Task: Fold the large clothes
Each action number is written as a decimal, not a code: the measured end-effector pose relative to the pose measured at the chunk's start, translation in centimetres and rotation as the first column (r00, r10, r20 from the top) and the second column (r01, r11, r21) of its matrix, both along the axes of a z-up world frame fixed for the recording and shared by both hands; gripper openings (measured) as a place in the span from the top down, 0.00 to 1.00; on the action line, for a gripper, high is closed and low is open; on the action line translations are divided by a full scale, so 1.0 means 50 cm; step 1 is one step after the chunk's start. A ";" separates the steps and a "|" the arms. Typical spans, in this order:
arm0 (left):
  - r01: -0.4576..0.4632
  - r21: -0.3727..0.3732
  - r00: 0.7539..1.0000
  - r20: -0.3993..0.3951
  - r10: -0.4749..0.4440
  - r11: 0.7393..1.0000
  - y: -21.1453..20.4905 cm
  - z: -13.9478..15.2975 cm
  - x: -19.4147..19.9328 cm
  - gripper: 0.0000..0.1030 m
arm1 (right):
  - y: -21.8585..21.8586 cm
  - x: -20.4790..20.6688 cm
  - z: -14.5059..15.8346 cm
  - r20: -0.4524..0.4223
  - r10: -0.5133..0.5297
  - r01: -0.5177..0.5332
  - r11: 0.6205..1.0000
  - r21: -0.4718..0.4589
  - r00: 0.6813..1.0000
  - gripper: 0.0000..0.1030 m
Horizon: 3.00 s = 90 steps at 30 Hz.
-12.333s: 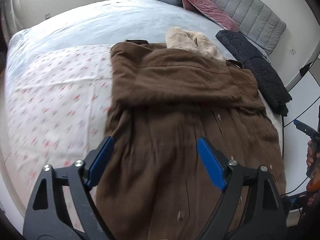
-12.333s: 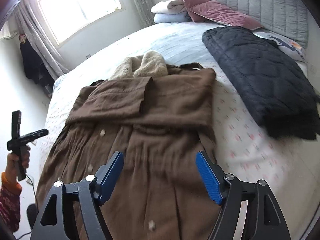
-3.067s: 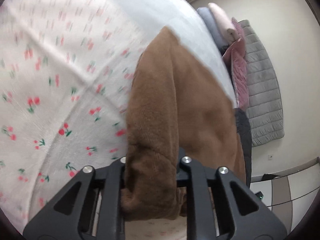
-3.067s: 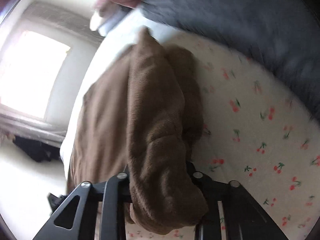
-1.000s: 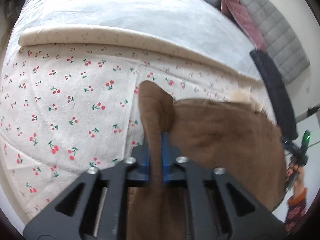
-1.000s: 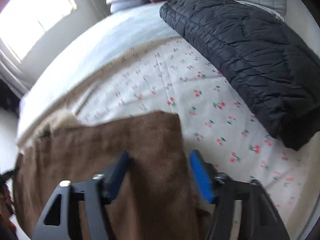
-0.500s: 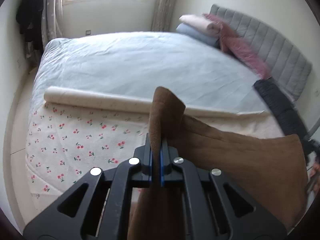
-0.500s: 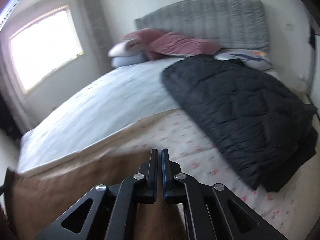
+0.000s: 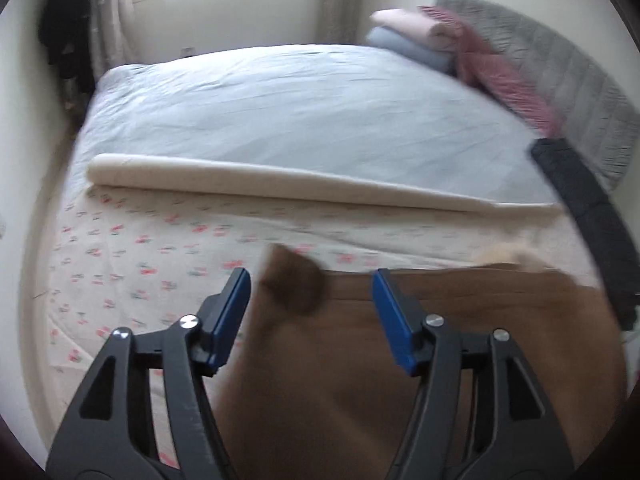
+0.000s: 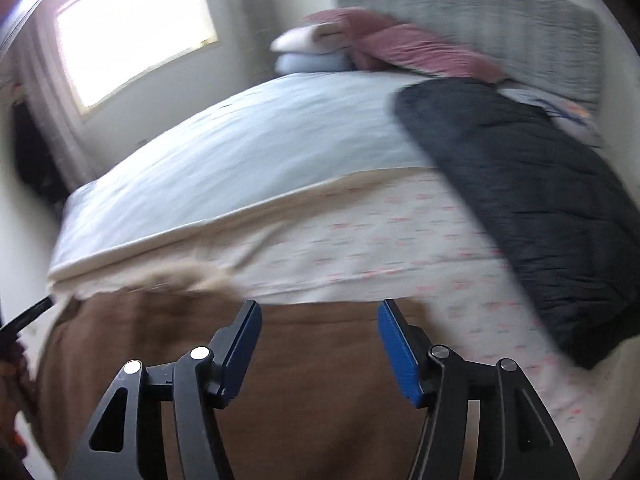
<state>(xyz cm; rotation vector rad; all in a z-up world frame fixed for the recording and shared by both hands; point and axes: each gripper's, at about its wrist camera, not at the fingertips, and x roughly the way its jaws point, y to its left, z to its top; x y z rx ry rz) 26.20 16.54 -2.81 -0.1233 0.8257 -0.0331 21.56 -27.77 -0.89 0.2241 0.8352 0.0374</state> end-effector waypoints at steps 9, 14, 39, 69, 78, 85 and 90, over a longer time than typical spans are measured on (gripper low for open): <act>0.226 0.119 0.974 -0.039 -0.223 0.967 -0.129 -0.076 -0.030 0.23 | 0.263 0.026 -0.089 -0.069 0.273 -0.278 0.956 -0.088 0.960 0.39; 0.081 0.054 0.991 -0.113 -0.075 0.995 0.036 -0.120 -0.002 0.22 | 0.048 0.031 -0.146 -0.099 0.022 -0.025 0.999 -0.034 0.995 0.39; 0.109 0.101 0.981 -0.170 -0.091 0.989 -0.087 -0.075 -0.338 0.16 | 0.204 -0.341 -0.127 -0.163 0.061 -0.066 0.997 -0.029 0.985 0.27; 0.081 0.130 0.970 -0.236 -0.049 0.988 -0.174 0.050 -0.536 0.06 | 0.157 -0.592 0.055 -0.135 -0.138 0.123 0.986 -0.115 0.981 0.23; 0.093 0.171 0.961 -0.273 -0.043 0.981 -0.237 0.048 -0.594 0.01 | 0.227 -0.630 0.059 -0.174 -0.101 0.078 0.988 -0.135 0.980 0.18; 0.138 0.180 0.960 -0.265 -0.087 0.974 -0.272 0.060 -0.620 0.01 | 0.269 -0.644 0.053 -0.193 -0.046 0.013 0.986 -0.169 0.980 0.16; 0.149 0.179 0.963 -0.252 -0.101 0.972 -0.283 0.070 -0.626 0.01 | 0.276 -0.644 0.051 -0.199 -0.041 0.006 0.985 -0.173 0.979 0.16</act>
